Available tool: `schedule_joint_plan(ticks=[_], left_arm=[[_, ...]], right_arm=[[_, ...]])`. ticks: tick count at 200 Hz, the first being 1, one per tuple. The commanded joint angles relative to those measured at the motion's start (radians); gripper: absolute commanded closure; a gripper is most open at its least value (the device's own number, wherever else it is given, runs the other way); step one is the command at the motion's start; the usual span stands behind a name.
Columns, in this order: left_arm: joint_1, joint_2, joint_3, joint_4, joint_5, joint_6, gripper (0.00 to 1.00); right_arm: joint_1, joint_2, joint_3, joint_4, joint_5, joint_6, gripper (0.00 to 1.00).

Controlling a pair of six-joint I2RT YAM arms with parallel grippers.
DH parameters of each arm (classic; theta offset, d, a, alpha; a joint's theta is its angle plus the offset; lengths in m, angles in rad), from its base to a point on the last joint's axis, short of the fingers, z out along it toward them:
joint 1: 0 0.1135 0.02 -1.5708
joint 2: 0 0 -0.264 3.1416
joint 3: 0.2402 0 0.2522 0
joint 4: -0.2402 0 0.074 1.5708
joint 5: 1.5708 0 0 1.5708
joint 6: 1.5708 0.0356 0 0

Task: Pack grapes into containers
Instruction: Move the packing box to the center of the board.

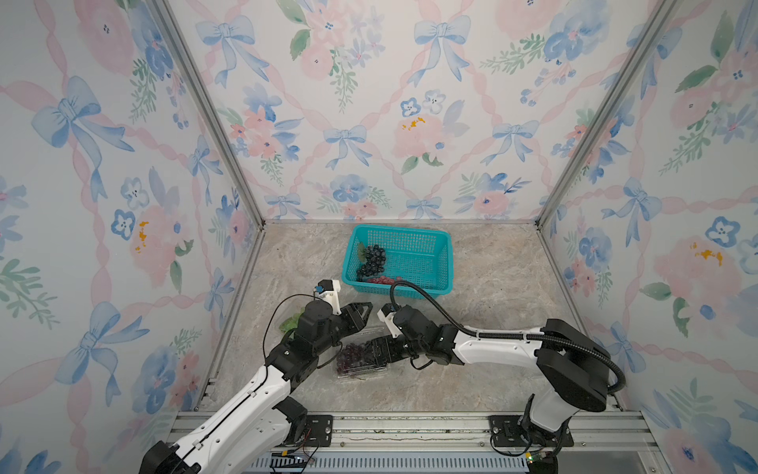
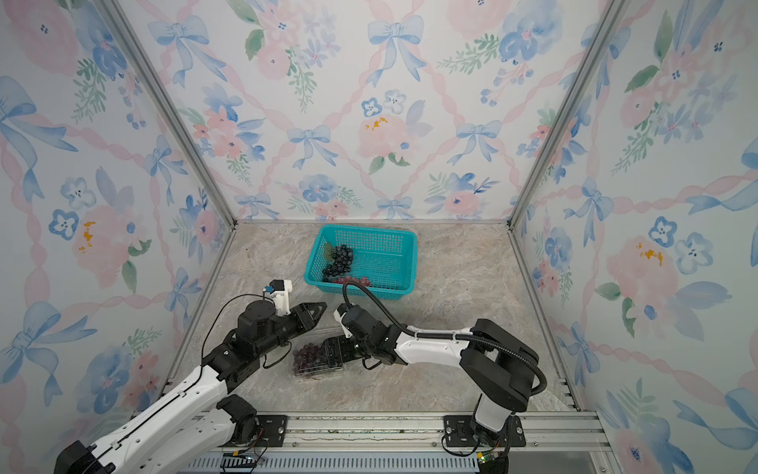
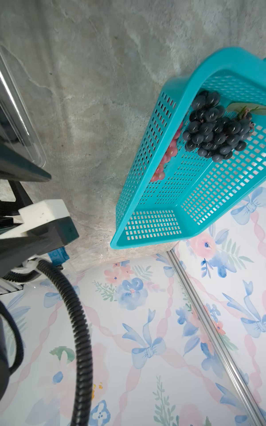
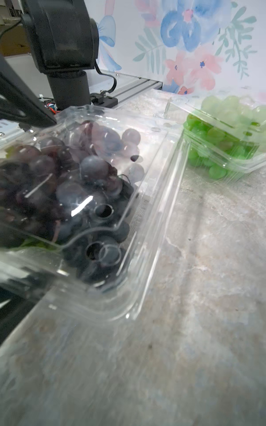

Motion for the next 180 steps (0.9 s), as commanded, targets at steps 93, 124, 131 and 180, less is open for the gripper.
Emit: schedule_joint_plan(ticks=[93,124,131,180], left_arm=[[-0.023,0.164,0.152,-0.015,0.023,0.091,0.58],[-0.185,0.305,0.257,-0.014,-0.062,0.134,0.57],[-0.194,0.337,0.268,-0.008,-0.048,0.126,0.57],[-0.222,0.438,0.297,0.089,-0.026,0.150,0.57]], right_arm=[[-0.089,-0.279,-0.166,-0.061,0.074,-0.022,0.03],[-0.172,-0.537,-0.148,-0.511,0.250,-0.089,0.00],[-0.221,-0.583,-0.142,-0.620,0.258,-0.093,0.01],[-0.640,-0.896,-0.216,-1.050,0.337,-0.126,0.20]])
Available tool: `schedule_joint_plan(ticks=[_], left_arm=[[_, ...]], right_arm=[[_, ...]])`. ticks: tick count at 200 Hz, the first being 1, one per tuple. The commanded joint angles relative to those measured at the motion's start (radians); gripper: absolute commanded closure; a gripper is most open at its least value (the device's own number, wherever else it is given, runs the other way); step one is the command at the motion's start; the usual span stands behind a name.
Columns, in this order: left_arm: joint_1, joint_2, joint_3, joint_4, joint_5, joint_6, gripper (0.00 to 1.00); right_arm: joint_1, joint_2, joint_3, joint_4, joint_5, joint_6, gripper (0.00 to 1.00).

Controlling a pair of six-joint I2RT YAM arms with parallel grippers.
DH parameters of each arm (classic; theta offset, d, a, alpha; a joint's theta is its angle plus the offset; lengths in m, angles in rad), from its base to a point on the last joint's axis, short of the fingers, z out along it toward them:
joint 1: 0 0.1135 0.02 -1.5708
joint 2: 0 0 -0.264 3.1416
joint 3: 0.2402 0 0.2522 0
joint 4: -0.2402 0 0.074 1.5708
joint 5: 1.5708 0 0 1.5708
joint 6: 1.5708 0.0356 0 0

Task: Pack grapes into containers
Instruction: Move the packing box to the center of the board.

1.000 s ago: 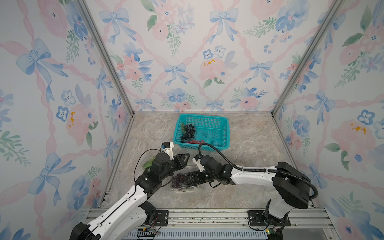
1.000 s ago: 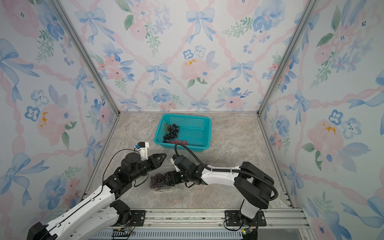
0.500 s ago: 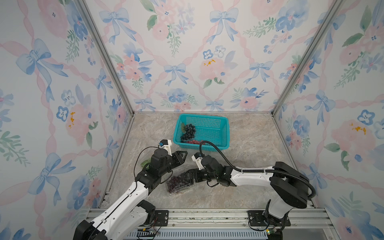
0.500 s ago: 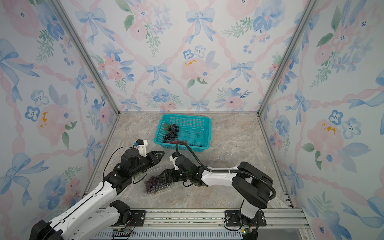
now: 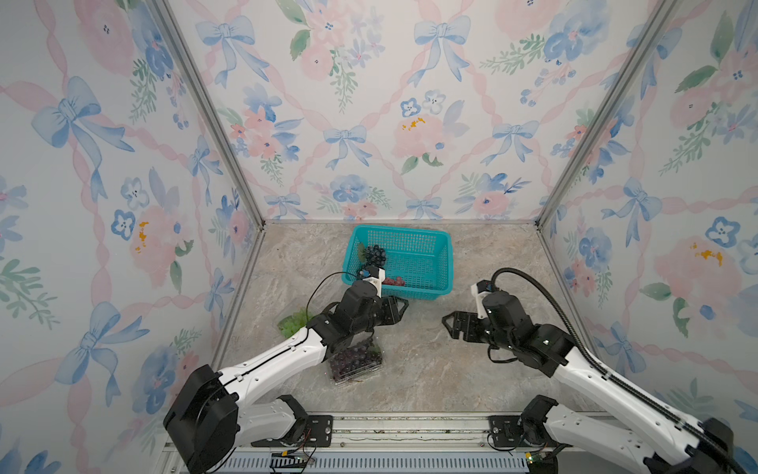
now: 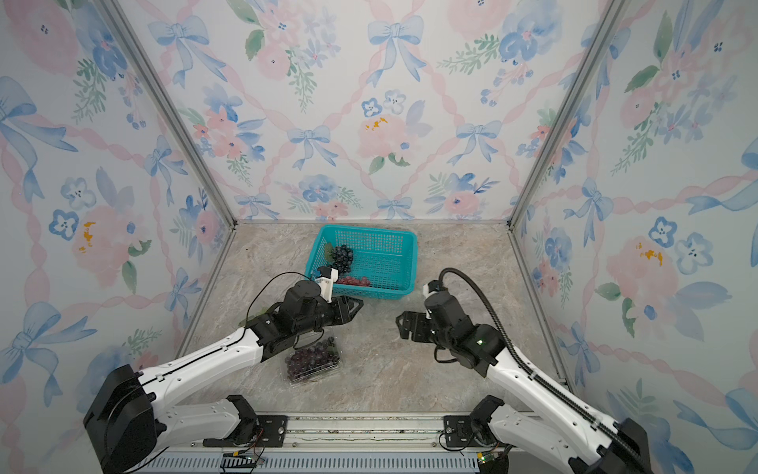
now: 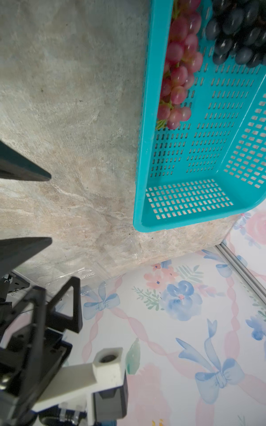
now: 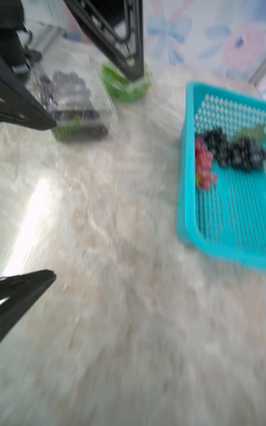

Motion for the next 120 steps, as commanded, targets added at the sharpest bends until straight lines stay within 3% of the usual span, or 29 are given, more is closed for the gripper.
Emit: schedule_joint_plan(ticks=[1,36,69,82,95,120], left_arm=[[-0.002,0.019,0.022,0.067,0.002,0.037,0.57],[0.005,0.064,0.030,0.113,0.063,0.037,0.57],[0.034,0.080,0.017,0.147,0.116,0.020,0.57],[0.050,0.082,0.004,0.173,0.147,0.002,0.57],[0.064,0.085,-0.005,0.198,0.171,-0.017,0.57],[0.078,0.097,-0.003,0.218,0.195,-0.025,0.57]], right_arm=[[-0.186,-0.082,-0.061,-0.323,0.034,-0.031,0.21],[-0.384,-0.138,-0.110,-0.366,-0.009,-0.104,0.27],[-0.437,-0.068,-0.104,-0.324,-0.055,-0.103,0.28],[-0.444,-0.034,-0.102,-0.303,-0.026,-0.105,0.26],[-0.466,0.002,-0.102,-0.280,-0.030,-0.110,0.15],[-0.514,0.081,-0.125,-0.191,-0.039,-0.130,0.12]])
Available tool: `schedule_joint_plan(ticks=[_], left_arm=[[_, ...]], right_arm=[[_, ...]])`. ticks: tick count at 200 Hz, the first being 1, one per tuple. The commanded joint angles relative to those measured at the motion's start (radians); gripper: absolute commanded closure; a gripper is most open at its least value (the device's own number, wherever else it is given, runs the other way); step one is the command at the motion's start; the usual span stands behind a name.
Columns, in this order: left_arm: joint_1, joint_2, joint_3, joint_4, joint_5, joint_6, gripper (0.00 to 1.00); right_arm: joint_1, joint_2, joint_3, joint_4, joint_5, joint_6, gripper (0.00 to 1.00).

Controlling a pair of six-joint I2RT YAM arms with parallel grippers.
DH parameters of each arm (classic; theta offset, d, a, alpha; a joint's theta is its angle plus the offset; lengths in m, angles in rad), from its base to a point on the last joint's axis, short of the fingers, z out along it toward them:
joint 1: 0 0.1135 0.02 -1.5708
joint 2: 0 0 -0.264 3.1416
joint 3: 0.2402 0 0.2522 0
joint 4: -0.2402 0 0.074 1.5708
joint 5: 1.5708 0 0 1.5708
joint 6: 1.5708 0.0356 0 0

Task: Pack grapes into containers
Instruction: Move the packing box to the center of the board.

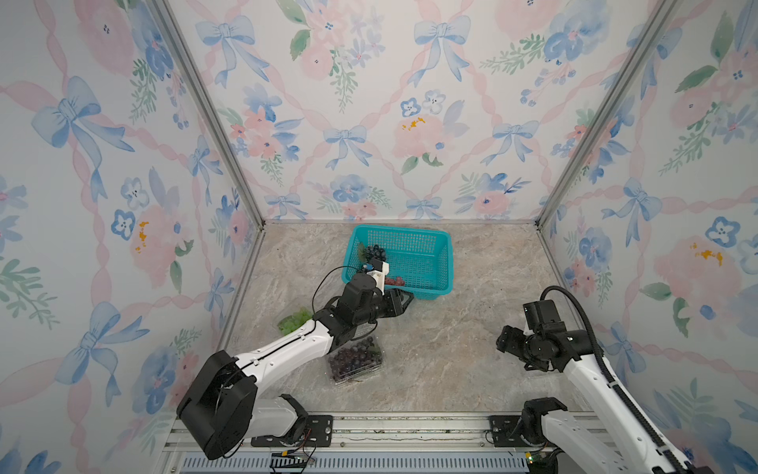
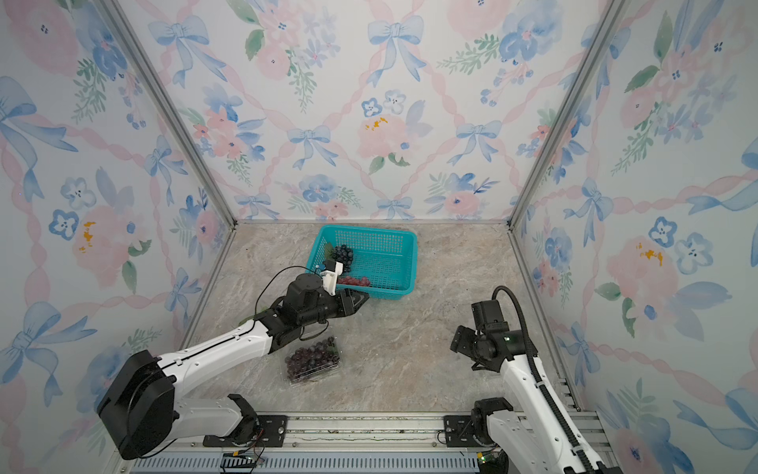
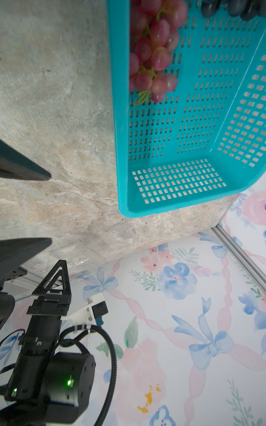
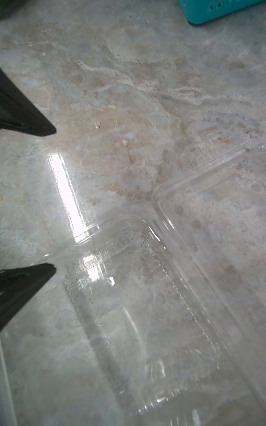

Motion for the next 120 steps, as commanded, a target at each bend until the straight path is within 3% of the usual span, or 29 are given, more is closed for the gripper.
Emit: schedule_joint_plan(ticks=[1,23,54,120], left_arm=[[0.012,0.017,-0.012,0.051,0.055,-0.017,0.57],[0.018,0.029,0.001,0.052,0.067,-0.018,0.57],[0.035,0.039,0.005,0.052,0.084,-0.018,0.57],[0.071,-0.009,-0.033,0.054,0.096,-0.044,0.56]], right_arm=[[-0.041,0.071,-0.024,0.080,-0.011,-0.030,0.12],[-0.054,0.165,-0.034,0.158,-0.028,-0.048,0.13],[-0.007,0.255,-0.025,0.232,-0.002,-0.058,0.27],[0.340,0.399,0.072,0.257,0.161,-0.002,0.71]])
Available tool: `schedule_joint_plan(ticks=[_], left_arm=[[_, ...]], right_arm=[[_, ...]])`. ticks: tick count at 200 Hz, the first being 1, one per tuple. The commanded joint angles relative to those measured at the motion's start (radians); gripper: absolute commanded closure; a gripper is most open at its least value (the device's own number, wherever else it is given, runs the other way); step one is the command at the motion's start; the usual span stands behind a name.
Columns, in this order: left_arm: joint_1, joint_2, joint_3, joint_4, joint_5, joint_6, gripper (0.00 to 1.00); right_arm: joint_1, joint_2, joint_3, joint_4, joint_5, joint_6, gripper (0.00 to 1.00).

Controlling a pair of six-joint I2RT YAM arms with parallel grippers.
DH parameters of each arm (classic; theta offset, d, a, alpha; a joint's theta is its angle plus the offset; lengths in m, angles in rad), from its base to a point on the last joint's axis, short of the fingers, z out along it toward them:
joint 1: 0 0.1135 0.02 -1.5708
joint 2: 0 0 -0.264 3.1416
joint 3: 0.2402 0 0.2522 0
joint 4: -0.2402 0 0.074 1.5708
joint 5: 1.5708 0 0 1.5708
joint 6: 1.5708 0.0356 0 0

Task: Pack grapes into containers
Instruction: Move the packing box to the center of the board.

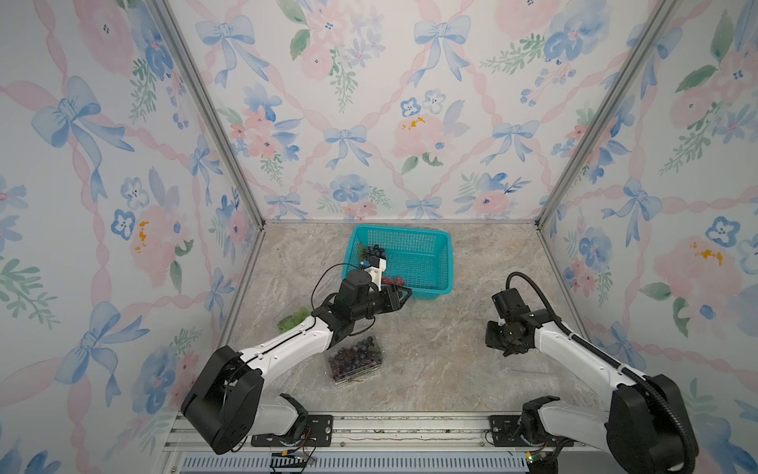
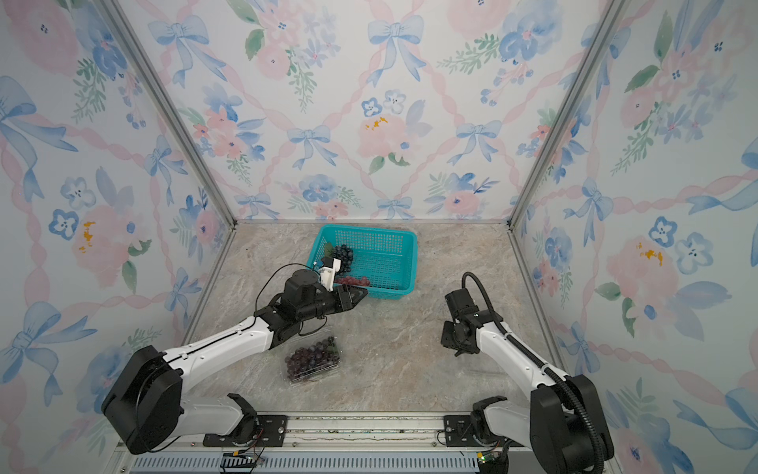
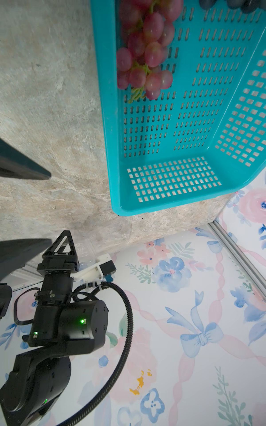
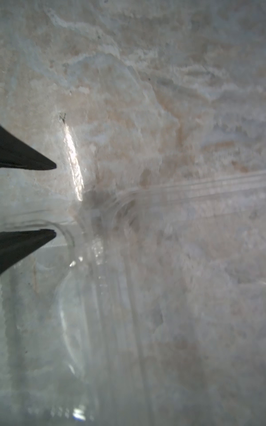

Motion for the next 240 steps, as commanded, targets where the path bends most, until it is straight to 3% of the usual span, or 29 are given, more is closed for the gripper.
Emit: schedule_joint_plan(ticks=[1,31,98,181,203,217,240], left_arm=[[0.019,-0.039,-0.027,0.010,0.027,-0.019,0.56],[0.050,-0.104,-0.061,0.010,0.019,-0.030,0.56],[0.170,-0.212,-0.143,-0.012,0.067,-0.046,0.54],[0.205,-0.229,-0.128,-0.025,0.077,-0.043,0.54],[0.205,-0.225,-0.125,-0.025,0.076,-0.043,0.53],[0.208,-0.221,-0.123,-0.027,0.075,-0.043,0.53],[0.209,-0.214,-0.114,-0.028,0.075,-0.045,0.53]], right_arm=[[0.122,0.058,0.052,0.030,0.089,0.039,0.71],[0.294,0.164,0.117,0.078,0.097,0.097,0.86],[0.626,0.377,0.321,0.140,0.074,0.238,0.87],[0.738,0.401,0.334,0.202,0.008,0.312,0.85],[0.753,0.404,0.337,0.207,-0.004,0.315,0.78],[0.759,0.396,0.336,0.221,-0.022,0.316,0.63],[0.764,0.366,0.353,0.195,-0.016,0.292,0.53]])
